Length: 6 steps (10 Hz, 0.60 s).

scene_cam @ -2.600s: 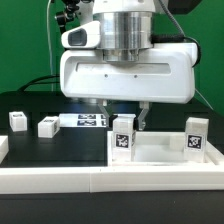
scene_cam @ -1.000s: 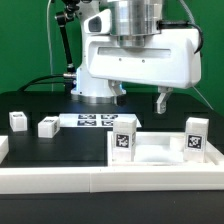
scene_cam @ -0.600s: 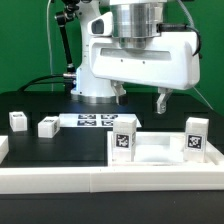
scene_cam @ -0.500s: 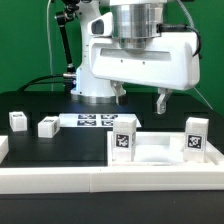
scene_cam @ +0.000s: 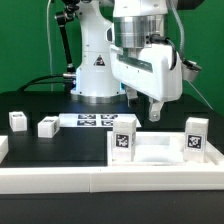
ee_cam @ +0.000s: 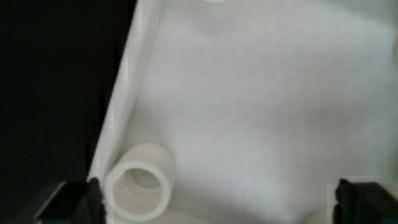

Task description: Assemble square table

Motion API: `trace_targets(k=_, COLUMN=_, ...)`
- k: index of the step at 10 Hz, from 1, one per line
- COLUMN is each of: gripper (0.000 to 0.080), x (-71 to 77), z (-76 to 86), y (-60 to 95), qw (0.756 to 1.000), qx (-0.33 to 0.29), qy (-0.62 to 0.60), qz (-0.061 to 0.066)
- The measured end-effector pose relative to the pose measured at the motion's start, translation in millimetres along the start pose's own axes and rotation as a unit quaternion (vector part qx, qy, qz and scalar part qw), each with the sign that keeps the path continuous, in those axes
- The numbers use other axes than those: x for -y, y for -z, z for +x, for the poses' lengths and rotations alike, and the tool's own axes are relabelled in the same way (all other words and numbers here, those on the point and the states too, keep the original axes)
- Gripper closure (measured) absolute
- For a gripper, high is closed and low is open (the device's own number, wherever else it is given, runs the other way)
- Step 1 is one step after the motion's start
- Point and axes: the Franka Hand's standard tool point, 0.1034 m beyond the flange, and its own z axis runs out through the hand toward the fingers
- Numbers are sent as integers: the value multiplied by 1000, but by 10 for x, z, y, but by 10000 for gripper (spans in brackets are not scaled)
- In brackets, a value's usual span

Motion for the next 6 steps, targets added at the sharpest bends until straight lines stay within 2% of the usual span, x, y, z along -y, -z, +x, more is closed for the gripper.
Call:
trace_targets(k=3, gripper=150, x=7, z=-60, y=-13, qw=998, qx=8, qy=-70, qz=2)
trace_targets(k=6, gripper=150, x=-209, z=-297, y=-202, qw=998, qx=2, qy=-65, qz=-14)
